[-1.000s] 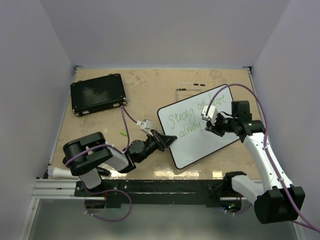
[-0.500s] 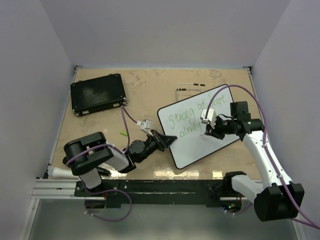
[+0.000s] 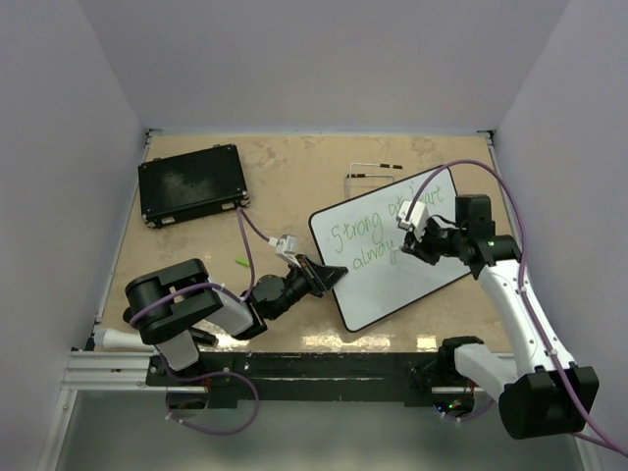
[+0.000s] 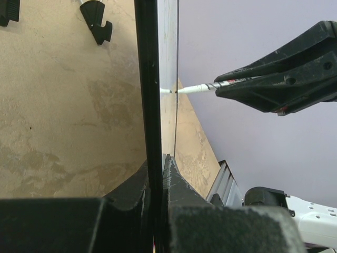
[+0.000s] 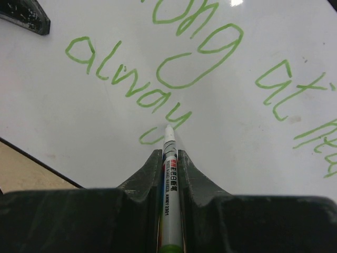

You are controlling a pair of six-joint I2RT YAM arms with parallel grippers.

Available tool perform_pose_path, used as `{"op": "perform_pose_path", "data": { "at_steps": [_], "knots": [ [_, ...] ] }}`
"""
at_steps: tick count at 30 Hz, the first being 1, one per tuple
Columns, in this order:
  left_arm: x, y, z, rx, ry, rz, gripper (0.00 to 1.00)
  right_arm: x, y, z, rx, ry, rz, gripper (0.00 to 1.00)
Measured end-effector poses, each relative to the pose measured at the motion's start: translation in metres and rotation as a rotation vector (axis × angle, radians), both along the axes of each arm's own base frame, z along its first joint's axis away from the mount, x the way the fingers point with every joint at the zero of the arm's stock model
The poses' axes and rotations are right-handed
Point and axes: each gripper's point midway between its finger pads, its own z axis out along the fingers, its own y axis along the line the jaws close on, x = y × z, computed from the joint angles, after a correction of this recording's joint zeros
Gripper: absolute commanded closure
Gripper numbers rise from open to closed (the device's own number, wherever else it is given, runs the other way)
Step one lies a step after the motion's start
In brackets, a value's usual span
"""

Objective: Write a sentence on the whiteboard

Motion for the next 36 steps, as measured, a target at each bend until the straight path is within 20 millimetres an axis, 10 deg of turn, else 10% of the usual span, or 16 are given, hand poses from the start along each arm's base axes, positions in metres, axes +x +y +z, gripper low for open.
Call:
{"op": "perform_pose_path", "data": {
  "at_steps": [12,36],
  "knots": [
    [0.000,0.000,0.000,0.001,0.000,0.000,1.00,0.007,-0.008,0.049,0.013,-0.138,-0.080,1.00],
    [-0.002,0.003,-0.003,0.005,0.004,-0.003,1.00,0.024,-0.017,0.039,0.122,-0.083,-0.162,1.00]
  ]
}}
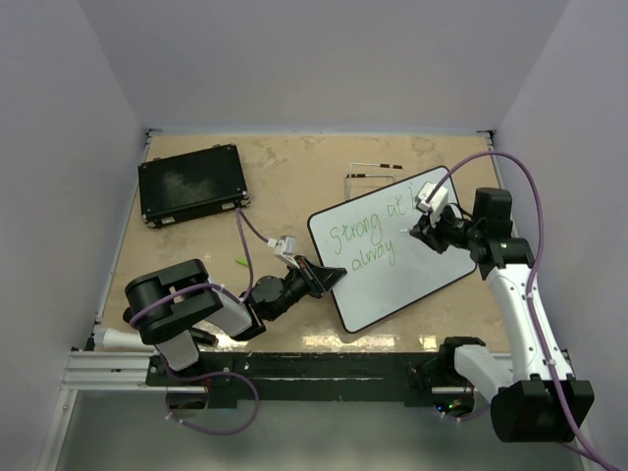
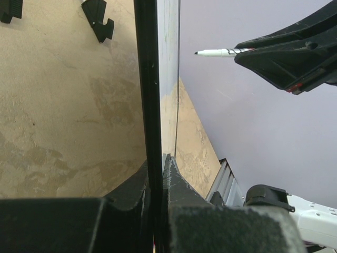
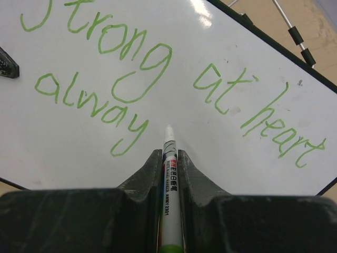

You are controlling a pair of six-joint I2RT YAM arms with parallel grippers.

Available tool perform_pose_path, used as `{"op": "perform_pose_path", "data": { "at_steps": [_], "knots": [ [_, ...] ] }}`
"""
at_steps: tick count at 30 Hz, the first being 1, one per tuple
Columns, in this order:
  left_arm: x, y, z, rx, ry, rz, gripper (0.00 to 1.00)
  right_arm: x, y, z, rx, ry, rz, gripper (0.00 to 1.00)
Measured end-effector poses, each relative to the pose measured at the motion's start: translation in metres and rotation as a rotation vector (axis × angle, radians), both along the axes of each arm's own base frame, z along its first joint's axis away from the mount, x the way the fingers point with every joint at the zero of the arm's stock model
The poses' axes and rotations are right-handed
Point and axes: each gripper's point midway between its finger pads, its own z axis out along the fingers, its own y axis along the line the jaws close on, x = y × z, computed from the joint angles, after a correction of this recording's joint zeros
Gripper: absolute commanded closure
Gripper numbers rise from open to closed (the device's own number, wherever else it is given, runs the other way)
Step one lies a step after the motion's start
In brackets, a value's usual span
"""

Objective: Write a sentence on the whiteboard

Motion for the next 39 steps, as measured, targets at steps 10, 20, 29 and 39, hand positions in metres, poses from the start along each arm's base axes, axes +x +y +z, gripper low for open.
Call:
{"op": "perform_pose_path", "data": {
  "at_steps": [10,20,29,39],
  "knots": [
    [0.000,0.000,0.000,-0.001,0.000,0.000,1.00,0.002,0.000,-0.019,0.012,0.066,0.009,1.00],
    [0.000,0.000,0.000,-0.001,0.000,0.000,1.00,0.002,0.000,-0.025,0.008,0.078,0.013,1.00],
    [0.000,0.000,0.000,-0.001,0.000,-0.001,1.00,0.006,-0.002,-0.026,-0.002,0.074,0.002,1.00],
    [0.000,0.000,0.000,-0.002,0.001,-0.001,1.00,0.011,0.000,-0.030,-0.003,0.081,0.003,1.00]
  ]
}}
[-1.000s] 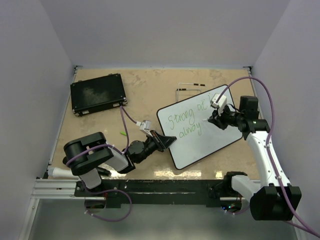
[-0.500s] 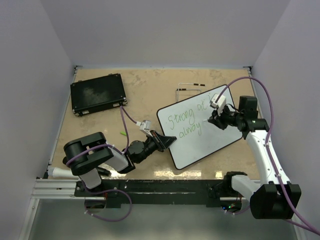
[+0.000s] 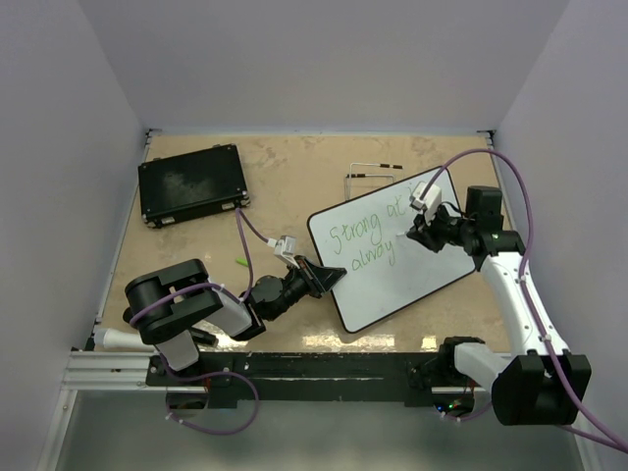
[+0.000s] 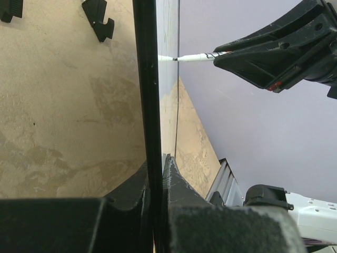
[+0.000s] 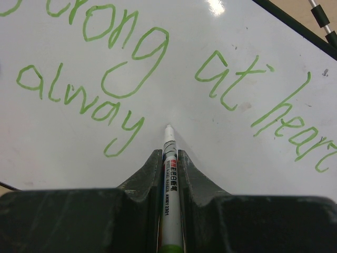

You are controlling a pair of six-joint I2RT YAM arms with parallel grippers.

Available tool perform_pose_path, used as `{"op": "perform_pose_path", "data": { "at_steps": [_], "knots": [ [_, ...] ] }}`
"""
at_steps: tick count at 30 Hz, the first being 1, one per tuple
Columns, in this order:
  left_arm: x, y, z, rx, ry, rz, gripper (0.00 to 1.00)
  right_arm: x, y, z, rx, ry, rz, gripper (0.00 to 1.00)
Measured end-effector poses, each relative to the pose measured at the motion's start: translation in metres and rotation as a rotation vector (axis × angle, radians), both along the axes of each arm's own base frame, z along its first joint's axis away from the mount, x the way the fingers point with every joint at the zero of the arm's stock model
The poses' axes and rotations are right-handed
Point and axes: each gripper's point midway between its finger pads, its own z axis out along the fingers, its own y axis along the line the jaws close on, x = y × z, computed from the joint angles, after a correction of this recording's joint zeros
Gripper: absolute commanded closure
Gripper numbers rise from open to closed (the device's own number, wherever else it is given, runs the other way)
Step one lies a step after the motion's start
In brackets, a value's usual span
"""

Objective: Write a sentence on the whiteboard

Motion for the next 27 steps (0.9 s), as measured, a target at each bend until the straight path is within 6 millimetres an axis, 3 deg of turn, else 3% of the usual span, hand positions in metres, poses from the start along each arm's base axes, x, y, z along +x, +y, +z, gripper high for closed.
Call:
{"op": "perform_pose_path", "data": {
  "at_steps": [27],
  "knots": [
    [0.001,0.001,0.000,-0.005,0.008,0.004,1.00,-0.004,0.012,-0.001,-0.031,-0.017,0.061,1.00]
  ]
}}
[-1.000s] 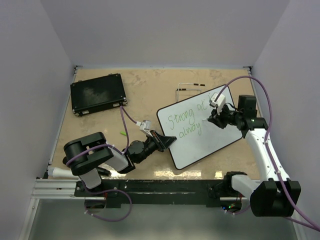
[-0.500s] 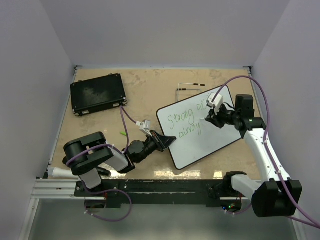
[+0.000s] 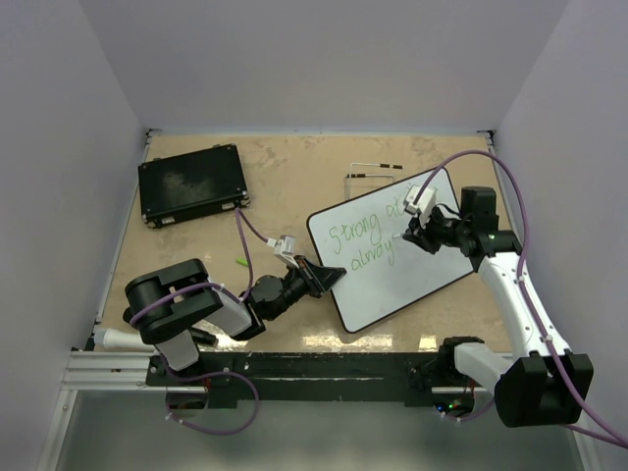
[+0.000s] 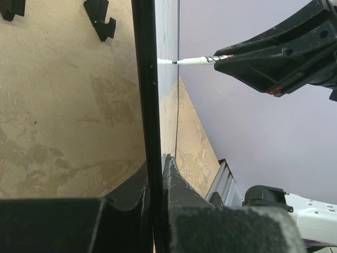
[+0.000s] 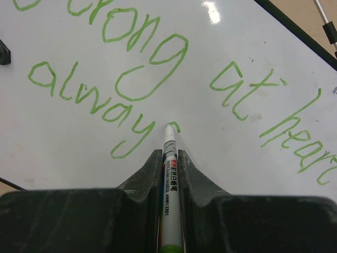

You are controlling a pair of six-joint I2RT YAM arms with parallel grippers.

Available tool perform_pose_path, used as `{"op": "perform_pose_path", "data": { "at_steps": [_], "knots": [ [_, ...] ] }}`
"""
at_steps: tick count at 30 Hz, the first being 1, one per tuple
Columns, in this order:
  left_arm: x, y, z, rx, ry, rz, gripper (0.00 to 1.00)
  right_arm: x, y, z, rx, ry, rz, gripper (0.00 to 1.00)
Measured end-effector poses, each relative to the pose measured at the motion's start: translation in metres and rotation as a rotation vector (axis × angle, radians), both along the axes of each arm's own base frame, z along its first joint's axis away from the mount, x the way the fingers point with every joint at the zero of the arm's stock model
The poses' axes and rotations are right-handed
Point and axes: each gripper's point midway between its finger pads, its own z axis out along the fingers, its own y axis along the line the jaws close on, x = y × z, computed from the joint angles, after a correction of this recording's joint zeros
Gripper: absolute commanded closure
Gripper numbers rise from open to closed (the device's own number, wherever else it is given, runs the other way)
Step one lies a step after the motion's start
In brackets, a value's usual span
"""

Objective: Write a sentence on the whiteboard

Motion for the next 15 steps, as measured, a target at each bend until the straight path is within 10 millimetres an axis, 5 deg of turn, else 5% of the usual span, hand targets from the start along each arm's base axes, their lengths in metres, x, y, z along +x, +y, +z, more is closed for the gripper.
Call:
{"op": "perform_pose_path", "data": {
  "at_steps": [15],
  "knots": [
    [-0.0003,0.0002,-0.0004,0.000,0.001,-0.001,1.00,-0.0070,-0.0053,-0.0048,-0.028,0.013,-0.018,1.00]
  ]
}}
